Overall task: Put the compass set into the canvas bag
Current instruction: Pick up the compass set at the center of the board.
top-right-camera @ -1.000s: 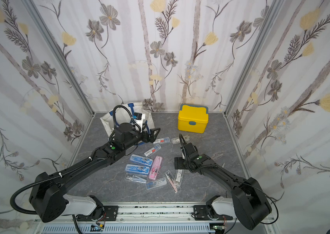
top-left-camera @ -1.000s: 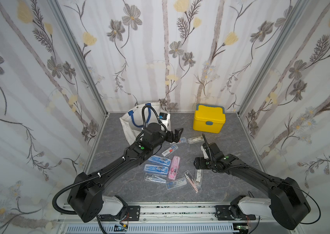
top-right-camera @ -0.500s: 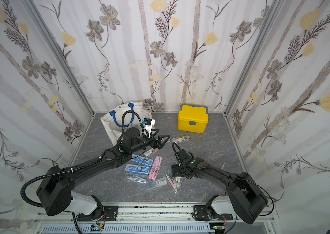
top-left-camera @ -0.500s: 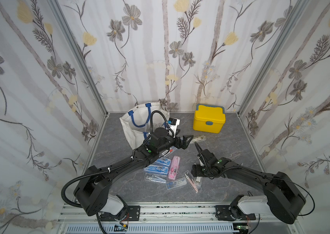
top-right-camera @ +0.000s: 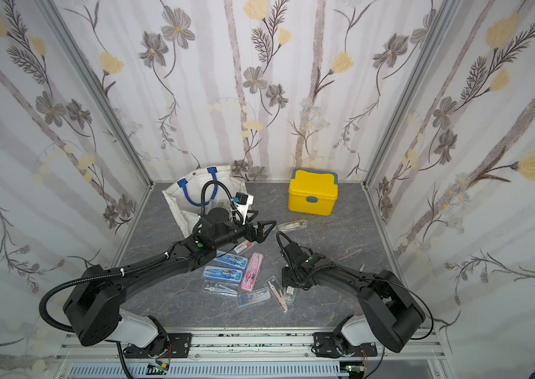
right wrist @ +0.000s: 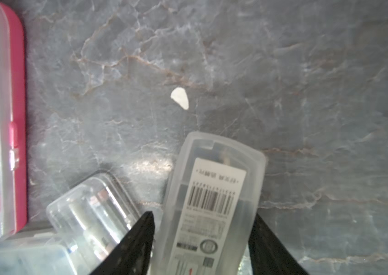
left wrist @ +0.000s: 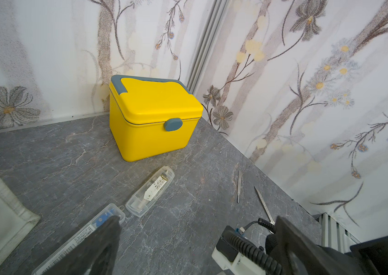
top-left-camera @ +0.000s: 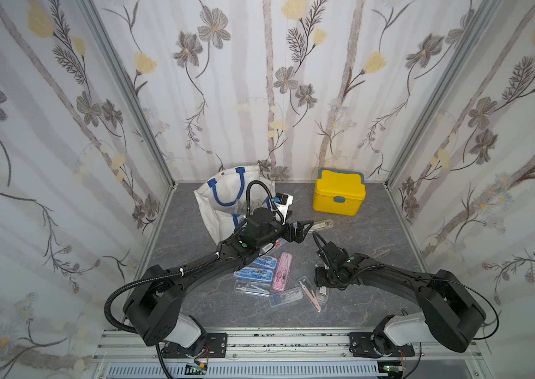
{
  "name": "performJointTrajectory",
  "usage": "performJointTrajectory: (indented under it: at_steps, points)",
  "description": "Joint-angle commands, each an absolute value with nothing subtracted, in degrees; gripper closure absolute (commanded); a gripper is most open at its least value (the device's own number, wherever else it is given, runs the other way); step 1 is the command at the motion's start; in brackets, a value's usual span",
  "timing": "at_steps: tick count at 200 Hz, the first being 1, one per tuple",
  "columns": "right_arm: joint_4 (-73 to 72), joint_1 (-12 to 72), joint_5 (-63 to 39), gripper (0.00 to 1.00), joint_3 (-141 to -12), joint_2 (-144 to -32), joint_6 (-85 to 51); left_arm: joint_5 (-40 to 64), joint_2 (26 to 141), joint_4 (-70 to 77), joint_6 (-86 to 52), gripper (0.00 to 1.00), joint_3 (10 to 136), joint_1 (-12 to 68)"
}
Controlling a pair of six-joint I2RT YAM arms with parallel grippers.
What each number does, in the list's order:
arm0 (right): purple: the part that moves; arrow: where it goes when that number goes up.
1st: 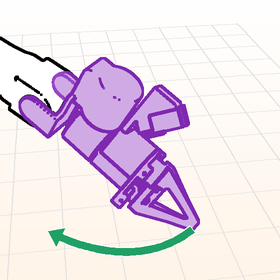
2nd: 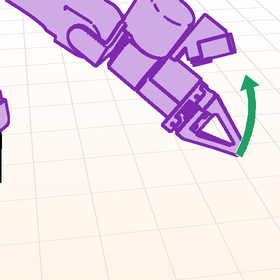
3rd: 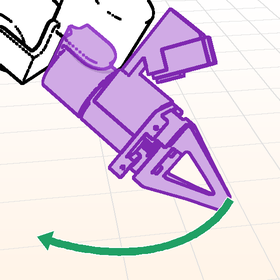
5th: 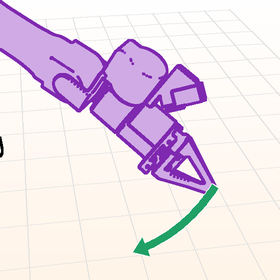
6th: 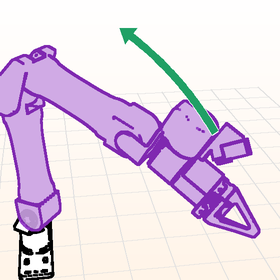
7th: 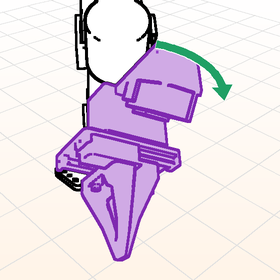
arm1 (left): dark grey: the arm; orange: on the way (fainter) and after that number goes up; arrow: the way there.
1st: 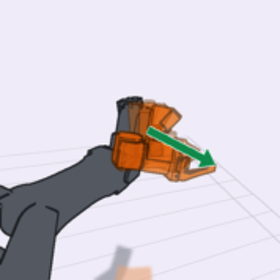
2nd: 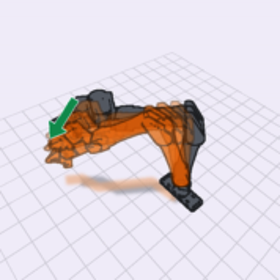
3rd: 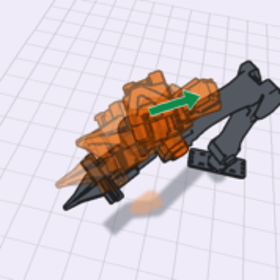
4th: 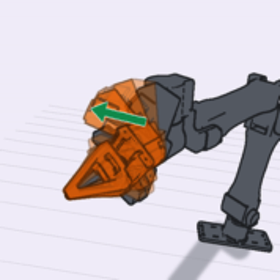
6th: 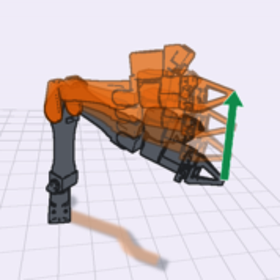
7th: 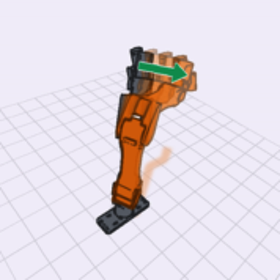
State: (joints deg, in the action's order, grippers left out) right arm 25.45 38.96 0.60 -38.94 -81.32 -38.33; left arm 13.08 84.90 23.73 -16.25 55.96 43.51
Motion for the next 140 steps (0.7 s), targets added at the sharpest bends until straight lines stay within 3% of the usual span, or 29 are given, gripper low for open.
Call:
performJointTrajectory:
  at_steps: [1,85,140]
  points:
    - [26.19,38.80,3.39,0.42,-39.72,-82.79,-37.92,12.26,85.18,25.12,-15.56,0.00,56.23,43.49]
    - [23.55,33.64,6.60,0.61,-42.71,-86.66,-31.92,9.39,87.12,24.30,-16.37,0.00,57.22,43.43]
    - [18.50,26.83,4.18,0.61,-47.13,-82.97,-28.10,7.08,86.62,26.24,-16.33,0.00,56.51,43.38]
